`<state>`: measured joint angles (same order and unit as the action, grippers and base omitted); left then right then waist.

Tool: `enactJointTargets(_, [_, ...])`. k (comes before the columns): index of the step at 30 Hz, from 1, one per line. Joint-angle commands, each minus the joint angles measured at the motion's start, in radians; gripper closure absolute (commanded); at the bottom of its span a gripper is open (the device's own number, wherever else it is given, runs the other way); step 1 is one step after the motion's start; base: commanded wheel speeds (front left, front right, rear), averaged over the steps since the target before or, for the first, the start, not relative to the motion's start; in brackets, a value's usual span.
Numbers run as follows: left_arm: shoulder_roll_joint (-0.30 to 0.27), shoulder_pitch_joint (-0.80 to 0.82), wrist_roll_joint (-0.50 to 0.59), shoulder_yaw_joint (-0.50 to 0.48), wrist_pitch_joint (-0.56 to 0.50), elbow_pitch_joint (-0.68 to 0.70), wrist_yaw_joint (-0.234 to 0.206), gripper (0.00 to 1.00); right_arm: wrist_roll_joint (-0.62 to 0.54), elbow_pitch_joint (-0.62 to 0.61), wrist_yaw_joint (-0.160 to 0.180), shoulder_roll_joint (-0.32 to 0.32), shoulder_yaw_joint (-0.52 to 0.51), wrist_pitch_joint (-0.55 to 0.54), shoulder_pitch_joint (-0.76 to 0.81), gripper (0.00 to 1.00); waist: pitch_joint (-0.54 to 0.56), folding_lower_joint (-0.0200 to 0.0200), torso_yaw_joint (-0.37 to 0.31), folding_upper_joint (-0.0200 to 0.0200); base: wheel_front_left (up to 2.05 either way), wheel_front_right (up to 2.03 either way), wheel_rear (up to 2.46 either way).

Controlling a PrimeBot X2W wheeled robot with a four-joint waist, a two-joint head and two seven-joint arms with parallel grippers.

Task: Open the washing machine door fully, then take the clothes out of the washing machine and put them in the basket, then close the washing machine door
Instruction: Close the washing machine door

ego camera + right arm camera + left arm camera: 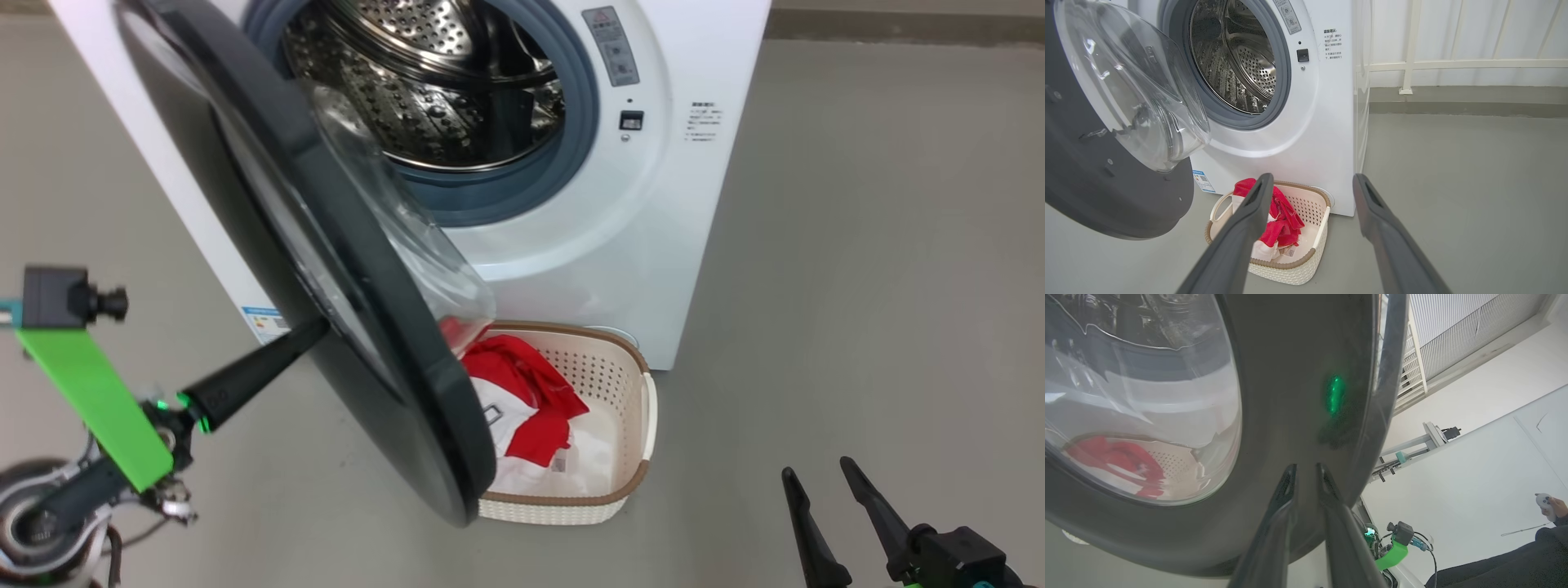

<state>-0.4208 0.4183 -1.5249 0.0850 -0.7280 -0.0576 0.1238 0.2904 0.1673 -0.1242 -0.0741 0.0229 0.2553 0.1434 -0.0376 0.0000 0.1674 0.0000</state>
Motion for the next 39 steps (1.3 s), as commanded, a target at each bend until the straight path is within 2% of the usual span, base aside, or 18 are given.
enactJointTargets(1, [-0.045, 0.002, -0.002, -0.053, 0.013, 0.015, 0.007, 0.76, 0.004, -0.019, -0.007, -0.014, 0.029, 0.006, -0.032, 0.0, 0.011, 0.0, 0.016, 0.0, 0.0, 0.0, 0.0])
enactJointTargets(3, [-0.042, -0.03, -0.004, -0.061, 0.033, 0.013, 0.007, 0.66, 0.005, -0.018, -0.007, -0.014, 0.035, 0.006, -0.031, 0.0, 0.019, 0.0, 0.028, 0.0, 0.0, 0.0, 0.0])
enactJointTargets(5, [-0.04, -0.063, -0.002, -0.07, 0.058, 0.011, 0.007, 0.51, 0.006, -0.016, -0.007, -0.016, 0.039, 0.006, -0.031, 0.0, 0.025, 0.0, 0.039, 0.0, 0.0, 0.0, 0.0])
enactJointTargets(6, [-0.037, -0.08, -0.002, -0.075, 0.071, 0.008, 0.007, 0.32, 0.008, -0.015, -0.007, -0.017, 0.04, 0.006, -0.031, 0.0, 0.027, 0.0, 0.044, 0.0, 0.0, 0.0, 0.0])
enactJointTargets(8, [-0.035, -0.112, 0.006, -0.085, 0.101, 0.003, 0.007, 0.03, 0.009, -0.013, -0.007, -0.017, 0.044, 0.006, -0.032, 0.0, 0.032, 0.0, 0.053, 0.0, 0.0, 0.0, 0.0])
enactJointTargets(9, [-0.032, -0.131, 0.008, -0.089, 0.119, -0.001, 0.007, 0.0, 0.009, -0.012, -0.007, -0.018, 0.046, 0.006, -0.032, 0.0, 0.034, 0.0, 0.056, 0.0, 0.0, 0.0, 0.0])
enactJointTargets(14, [-0.016, -0.221, 0.025, -0.107, 0.208, -0.013, 0.007, 0.0, 0.013, -0.01, -0.007, -0.02, 0.05, 0.006, -0.032, 0.0, 0.042, 0.0, 0.07, 0.0, 0.0, 0.0, 0.0])
enactJointTargets(15, [-0.008, -0.256, 0.041, -0.11, 0.256, -0.024, 0.007, 0.0, 0.014, -0.009, -0.007, -0.02, 0.051, 0.006, -0.03, 0.0, 0.045, 0.0, 0.073, 0.0, 0.0, 0.0, 0.0])
enactJointTargets(24, [0.029, -0.376, 0.07, -0.086, 0.429, -0.059, 0.007, 0.0, 0.016, -0.009, -0.007, -0.018, 0.053, 0.006, -0.027, 0.0, 0.044, 0.0, 0.076, 0.0, 0.0, 0.0, 0.0])
enactJointTargets(29, [0.038, -0.429, 0.117, -0.036, 0.56, -0.089, 0.007, 0.0, 0.016, -0.008, -0.007, -0.019, 0.051, 0.006, -0.032, 0.0, 0.041, 0.0, 0.073, 0.0, 0.0, 0.0, 0.0])
enactJointTargets(35, [0.05, -0.461, 0.113, 0.04, 0.695, -0.123, 0.007, 0.0, 0.016, -0.005, -0.007, -0.02, 0.049, 0.006, -0.031, 0.0, 0.041, 0.0, 0.071, 0.0, 0.0, 0.0, 0.0])
enactJointTargets(39, [0.033, -0.473, 0.137, 0.096, 0.786, -0.143, 0.007, 0.0, 0.016, -0.003, -0.007, -0.02, 0.048, 0.006, -0.032, 0.0, 0.041, 0.0, 0.069, 0.0, 0.0, 0.0, 0.0])
